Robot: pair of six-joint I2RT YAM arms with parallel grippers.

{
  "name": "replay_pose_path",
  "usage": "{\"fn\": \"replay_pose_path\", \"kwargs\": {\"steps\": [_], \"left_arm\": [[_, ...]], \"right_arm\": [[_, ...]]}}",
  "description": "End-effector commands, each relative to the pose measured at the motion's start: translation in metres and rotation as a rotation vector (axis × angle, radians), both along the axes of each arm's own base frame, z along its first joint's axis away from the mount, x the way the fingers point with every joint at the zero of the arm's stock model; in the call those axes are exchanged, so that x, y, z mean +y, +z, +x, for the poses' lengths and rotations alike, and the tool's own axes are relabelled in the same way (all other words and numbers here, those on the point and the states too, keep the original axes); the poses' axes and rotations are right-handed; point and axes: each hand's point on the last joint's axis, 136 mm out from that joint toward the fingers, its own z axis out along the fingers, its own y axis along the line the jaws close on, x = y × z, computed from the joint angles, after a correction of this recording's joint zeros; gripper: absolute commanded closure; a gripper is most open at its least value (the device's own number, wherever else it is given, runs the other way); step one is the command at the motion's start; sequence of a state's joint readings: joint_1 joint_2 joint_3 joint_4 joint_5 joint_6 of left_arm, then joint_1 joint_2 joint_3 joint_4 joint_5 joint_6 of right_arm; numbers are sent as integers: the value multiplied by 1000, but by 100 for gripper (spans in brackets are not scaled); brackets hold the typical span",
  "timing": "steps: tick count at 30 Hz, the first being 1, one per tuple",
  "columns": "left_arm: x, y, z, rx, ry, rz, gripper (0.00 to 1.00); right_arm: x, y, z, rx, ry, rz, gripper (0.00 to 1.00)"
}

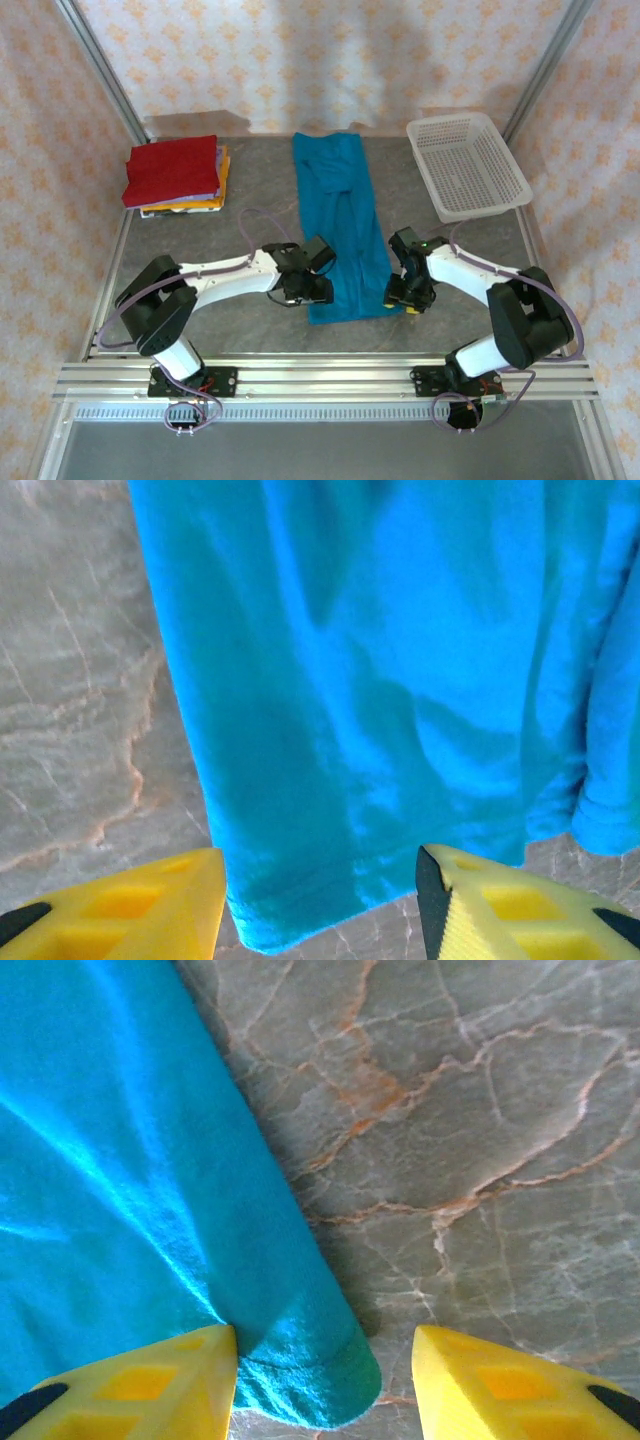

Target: Fold and stack the t-shirts

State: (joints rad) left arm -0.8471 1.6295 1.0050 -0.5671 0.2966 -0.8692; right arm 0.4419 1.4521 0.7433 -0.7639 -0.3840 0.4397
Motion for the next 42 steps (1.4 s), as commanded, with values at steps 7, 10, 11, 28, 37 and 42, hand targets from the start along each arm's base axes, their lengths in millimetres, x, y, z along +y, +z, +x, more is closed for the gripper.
{"fn": "replay_pose_path", "kwargs": {"steps": [7,10,11,28,37,42], "left_arm": [[30,-12,-17,-19,45,131,50],[22,-17,-14,-45,66,61,56],[17,-19,-15,-45,65,36,57],[-9,-30,-25,37,15,-62,68],[0,-28,-29,31,17,-20,93],[19,-24,-41,36,-11,84,100]], "right_arm": [[7,-11,-5,9,6,57,69],[9,-10,-5,1,4,72,73],[10,-9,-4,-3,5,78,73],[29,0,-12,17,-19,208,91],[25,7,-19,22,-26,202,93],[35,6,-43,93,-6,238,98]]}}
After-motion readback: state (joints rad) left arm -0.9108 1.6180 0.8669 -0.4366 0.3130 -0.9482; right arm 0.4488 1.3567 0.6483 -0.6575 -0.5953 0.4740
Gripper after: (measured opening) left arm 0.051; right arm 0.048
